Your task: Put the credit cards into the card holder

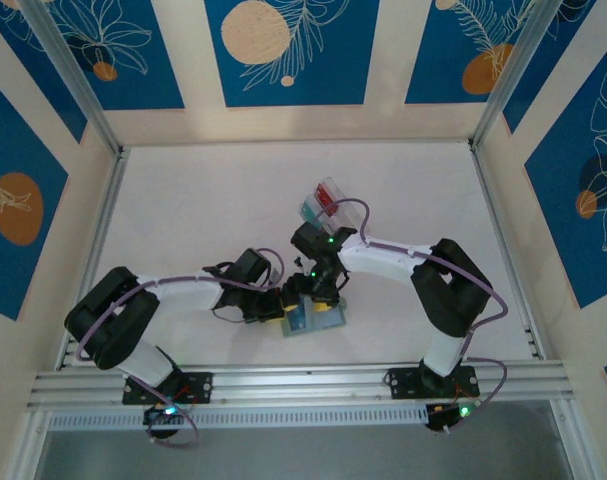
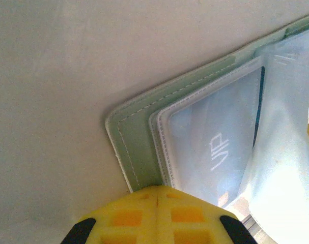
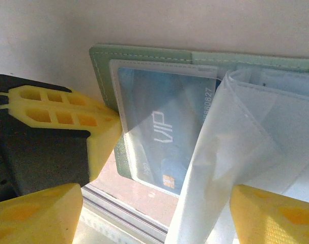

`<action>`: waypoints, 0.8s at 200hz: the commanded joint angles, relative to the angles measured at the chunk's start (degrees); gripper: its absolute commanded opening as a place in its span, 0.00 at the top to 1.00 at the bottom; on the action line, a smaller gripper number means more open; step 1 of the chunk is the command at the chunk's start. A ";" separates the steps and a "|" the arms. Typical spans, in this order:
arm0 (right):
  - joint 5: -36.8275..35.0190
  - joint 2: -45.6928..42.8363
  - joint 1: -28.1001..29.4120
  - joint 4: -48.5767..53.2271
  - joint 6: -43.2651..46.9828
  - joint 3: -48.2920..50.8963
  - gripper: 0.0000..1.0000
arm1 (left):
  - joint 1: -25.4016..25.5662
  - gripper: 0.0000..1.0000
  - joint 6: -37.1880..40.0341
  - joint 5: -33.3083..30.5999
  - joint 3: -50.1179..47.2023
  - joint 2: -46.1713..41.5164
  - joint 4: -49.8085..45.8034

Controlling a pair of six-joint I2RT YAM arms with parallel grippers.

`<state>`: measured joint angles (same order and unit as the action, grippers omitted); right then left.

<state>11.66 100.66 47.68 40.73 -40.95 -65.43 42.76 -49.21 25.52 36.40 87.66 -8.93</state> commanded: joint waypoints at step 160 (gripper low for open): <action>9.63 -2.69 -1.32 -9.55 -1.77 -2.40 0.13 | -0.08 0.78 0.98 -2.07 -1.33 -8.43 -6.32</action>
<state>15.97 99.63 46.65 36.82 -41.52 -65.47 42.44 -49.10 22.83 35.70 80.75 -13.08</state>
